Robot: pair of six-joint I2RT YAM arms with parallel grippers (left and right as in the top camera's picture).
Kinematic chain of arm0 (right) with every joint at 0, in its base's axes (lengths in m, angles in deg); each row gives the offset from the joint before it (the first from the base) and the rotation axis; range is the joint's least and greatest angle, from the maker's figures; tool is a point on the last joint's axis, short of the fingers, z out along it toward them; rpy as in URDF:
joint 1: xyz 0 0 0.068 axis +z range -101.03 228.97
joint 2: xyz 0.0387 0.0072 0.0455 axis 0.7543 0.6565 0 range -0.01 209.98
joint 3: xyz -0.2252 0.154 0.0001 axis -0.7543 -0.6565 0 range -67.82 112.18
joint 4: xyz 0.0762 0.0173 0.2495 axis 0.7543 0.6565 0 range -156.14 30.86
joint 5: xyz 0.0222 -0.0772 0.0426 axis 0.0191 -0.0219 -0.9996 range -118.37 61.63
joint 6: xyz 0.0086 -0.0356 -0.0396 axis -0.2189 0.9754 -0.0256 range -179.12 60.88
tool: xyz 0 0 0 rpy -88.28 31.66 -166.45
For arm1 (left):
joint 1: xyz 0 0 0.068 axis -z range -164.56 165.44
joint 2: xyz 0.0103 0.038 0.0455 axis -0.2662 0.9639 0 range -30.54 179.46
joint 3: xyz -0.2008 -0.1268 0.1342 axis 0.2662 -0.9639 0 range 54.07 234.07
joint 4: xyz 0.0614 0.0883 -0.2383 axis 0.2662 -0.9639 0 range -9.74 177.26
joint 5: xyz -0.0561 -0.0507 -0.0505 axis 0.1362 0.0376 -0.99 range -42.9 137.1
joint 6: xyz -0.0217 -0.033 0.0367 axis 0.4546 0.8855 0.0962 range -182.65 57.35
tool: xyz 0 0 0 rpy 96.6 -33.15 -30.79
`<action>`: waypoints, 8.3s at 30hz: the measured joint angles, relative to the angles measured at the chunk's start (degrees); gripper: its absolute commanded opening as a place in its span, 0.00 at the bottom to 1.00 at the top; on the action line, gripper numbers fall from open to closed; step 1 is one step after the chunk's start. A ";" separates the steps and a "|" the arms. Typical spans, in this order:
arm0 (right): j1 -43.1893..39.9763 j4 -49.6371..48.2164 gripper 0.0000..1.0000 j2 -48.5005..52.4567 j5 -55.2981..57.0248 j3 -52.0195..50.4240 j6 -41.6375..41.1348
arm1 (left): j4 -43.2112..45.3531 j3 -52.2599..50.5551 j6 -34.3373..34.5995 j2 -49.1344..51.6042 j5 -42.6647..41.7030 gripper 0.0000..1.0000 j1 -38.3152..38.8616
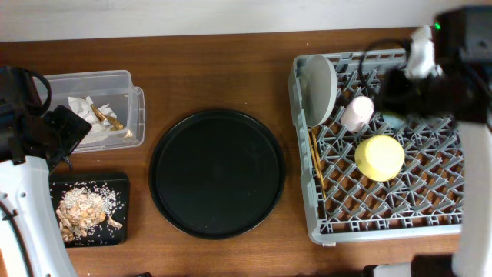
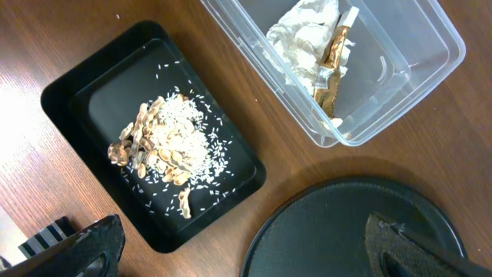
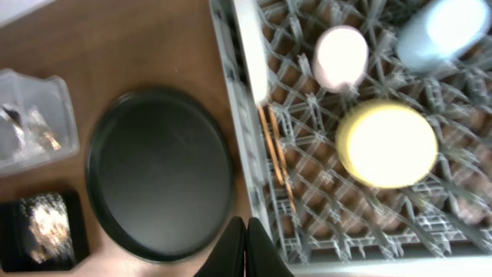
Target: Sort waste into correct bins and load items into the dishwasher rack
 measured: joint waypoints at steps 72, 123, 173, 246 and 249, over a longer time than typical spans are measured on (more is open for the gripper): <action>2.95 -102.90 0.98 -88.67 -0.61 -120.85 12.37 | -0.02 0.00 0.00 0.00 -0.02 0.99 0.00; -0.92 -91.47 0.98 -88.76 8.37 -121.70 23.23 | -0.02 0.00 0.00 0.00 -0.02 0.99 0.00; -0.92 -91.25 0.99 -88.76 10.73 -121.70 15.56 | -0.02 0.00 0.00 0.00 -0.02 0.99 0.00; -0.92 -91.25 0.98 -88.83 10.93 -121.70 15.52 | 77.85 -97.46 -24.81 -76.04 -9.18 0.99 19.96; -0.92 -91.23 0.98 -88.83 10.93 -121.70 15.54 | 77.81 -97.46 -29.18 -78.51 -9.60 0.99 19.96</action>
